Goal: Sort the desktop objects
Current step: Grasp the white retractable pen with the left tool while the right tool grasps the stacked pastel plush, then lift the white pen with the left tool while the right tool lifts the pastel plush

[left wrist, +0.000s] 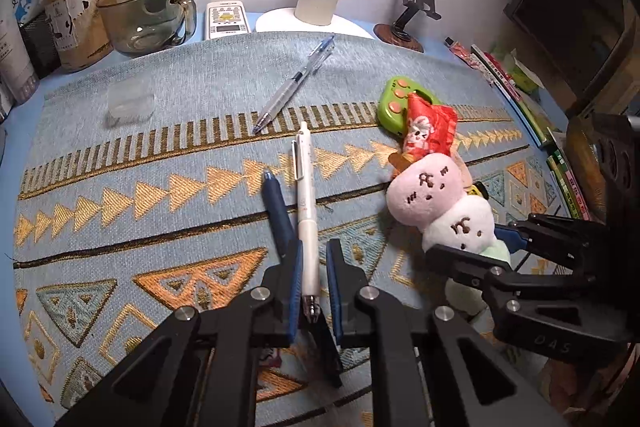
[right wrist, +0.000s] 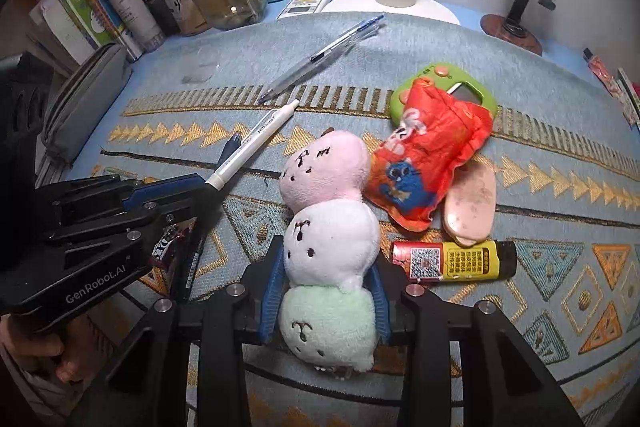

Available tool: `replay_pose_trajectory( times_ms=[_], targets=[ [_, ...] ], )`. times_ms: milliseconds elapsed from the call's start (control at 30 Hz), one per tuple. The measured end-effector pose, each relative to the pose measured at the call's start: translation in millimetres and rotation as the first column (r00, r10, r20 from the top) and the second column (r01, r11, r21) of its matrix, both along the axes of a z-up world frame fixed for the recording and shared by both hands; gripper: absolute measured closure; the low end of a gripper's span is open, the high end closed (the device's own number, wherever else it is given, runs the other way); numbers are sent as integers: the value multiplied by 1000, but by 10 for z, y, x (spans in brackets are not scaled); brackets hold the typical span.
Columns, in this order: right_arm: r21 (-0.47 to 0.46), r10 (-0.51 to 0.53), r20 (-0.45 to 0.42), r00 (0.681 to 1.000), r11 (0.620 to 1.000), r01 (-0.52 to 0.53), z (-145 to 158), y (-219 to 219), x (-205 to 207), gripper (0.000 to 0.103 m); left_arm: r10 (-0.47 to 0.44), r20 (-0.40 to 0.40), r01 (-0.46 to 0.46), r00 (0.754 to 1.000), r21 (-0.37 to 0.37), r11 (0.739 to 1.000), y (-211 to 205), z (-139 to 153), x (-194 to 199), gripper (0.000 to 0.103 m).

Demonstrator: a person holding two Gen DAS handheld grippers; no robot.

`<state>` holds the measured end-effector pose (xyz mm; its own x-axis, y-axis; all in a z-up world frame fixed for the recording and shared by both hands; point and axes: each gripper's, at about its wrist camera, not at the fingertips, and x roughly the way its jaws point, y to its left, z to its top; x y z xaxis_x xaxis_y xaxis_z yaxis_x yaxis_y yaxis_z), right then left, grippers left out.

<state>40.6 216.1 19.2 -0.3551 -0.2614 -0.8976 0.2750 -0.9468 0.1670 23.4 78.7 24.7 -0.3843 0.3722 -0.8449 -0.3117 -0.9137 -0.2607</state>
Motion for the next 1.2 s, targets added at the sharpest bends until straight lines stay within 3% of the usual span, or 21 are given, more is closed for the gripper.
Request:
replay_pose_trajectory(
  times_ms=[233,400,467,567,667,767,900,967,1067,1133,1200],
  targets=[
    [-10,-61,48,997,998,62,-3,308,283,64,-7,0,7,1000,0,1000,236,0,56,94],
    [-16,-93,51,994,995,93,28,428,333,64,27,-27,-28,999,-35,999,276,0,-152,88],
    [-12,-92,41,995,996,93,57,438,343,64,37,-43,-40,998,-84,996,308,-11,-200,88],
    [-9,-90,33,995,996,90,77,459,356,64,68,-43,-71,997,-73,995,255,-20,-222,85],
    [-5,-91,37,995,996,91,62,489,369,63,90,-12,-90,996,-15,996,181,-74,-221,79],
    [-12,-106,54,993,994,107,25,544,358,63,70,62,-72,996,24,997,205,-174,-283,74],
    [-9,-111,56,992,994,112,29,591,357,63,83,18,-83,996,7,997,270,-176,-321,71],
    [-2,-98,42,994,995,98,63,587,375,63,90,12,-90,996,-17,996,319,-170,-349,71],
    [25,-107,9,994,994,107,109,619,409,63,55,-31,-58,998,-120,991,487,-156,-333,71],
    [40,-120,16,993,992,119,68,663,403,63,23,-57,-33,998,-194,981,608,-175,-308,71],
    [47,-137,36,990,990,135,-9,735,397,63,5,-64,-20,998,-220,975,669,-181,-306,69]
  ],
)
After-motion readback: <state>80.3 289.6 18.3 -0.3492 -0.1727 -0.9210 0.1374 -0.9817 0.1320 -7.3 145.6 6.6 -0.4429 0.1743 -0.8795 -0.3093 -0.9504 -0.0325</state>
